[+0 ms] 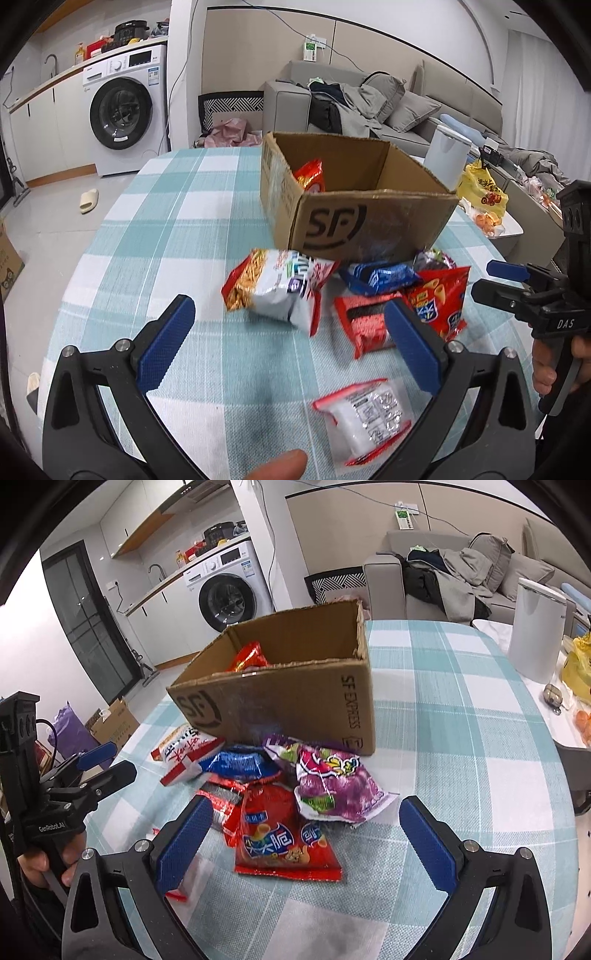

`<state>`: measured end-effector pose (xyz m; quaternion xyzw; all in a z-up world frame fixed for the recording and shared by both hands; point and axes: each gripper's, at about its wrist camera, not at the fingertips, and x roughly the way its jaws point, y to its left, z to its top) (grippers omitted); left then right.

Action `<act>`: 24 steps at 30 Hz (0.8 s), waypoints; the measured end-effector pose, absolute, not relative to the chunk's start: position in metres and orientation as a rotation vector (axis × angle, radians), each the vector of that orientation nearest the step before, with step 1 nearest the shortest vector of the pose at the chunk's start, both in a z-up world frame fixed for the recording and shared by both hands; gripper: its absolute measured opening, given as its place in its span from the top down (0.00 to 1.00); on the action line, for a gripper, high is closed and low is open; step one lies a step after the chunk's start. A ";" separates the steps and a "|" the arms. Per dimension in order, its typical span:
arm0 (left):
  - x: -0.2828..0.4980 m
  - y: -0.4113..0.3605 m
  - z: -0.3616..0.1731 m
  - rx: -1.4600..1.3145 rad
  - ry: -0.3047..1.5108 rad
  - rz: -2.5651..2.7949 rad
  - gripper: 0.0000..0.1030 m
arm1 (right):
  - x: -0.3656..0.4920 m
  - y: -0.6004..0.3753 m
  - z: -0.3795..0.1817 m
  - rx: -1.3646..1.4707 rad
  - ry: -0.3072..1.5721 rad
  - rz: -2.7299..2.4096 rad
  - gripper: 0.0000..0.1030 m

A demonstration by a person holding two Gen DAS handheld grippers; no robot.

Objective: Organize snacks
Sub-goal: 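Move the right tool to the red snack bag while the left tool approaches the white red-edged packet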

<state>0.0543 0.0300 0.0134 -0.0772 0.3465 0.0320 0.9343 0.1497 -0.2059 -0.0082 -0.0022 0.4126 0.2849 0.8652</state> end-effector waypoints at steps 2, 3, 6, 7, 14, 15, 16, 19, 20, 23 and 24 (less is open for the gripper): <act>0.053 0.030 0.010 -0.157 0.715 0.068 0.01 | 0.148 -0.205 -0.011 -0.008 0.870 0.608 0.00; 0.052 0.029 0.009 -0.158 0.716 0.067 0.01 | 0.147 -0.203 -0.012 -0.012 0.874 0.617 0.00; 0.050 0.027 0.006 -0.152 0.724 0.061 0.01 | 0.143 -0.199 -0.016 -0.028 0.883 0.645 0.01; 0.050 0.027 0.005 -0.150 0.726 0.061 0.01 | 0.142 -0.196 -0.018 -0.035 0.891 0.658 0.01; 0.048 0.021 0.003 -0.137 0.735 0.045 0.01 | 0.139 -0.187 -0.026 -0.054 0.915 0.692 0.02; 0.048 0.020 0.002 -0.137 0.735 0.044 0.01 | 0.140 -0.187 -0.028 -0.052 0.921 0.696 0.03; 0.049 0.020 0.001 -0.138 0.741 0.040 0.01 | 0.141 -0.187 -0.030 -0.049 0.929 0.698 0.05; 0.052 0.018 -0.002 -0.132 0.760 0.031 0.01 | 0.142 -0.187 -0.034 -0.045 0.948 0.705 0.13; 0.052 0.017 -0.002 -0.129 0.763 0.029 0.01 | 0.142 -0.187 -0.036 -0.044 0.952 0.706 0.14; 0.053 0.013 -0.006 -0.116 0.775 0.016 0.01 | 0.144 -0.187 -0.039 -0.043 0.959 0.709 0.14; 0.054 0.011 -0.007 -0.111 0.778 0.012 0.01 | 0.144 -0.187 -0.039 -0.043 0.960 0.710 0.14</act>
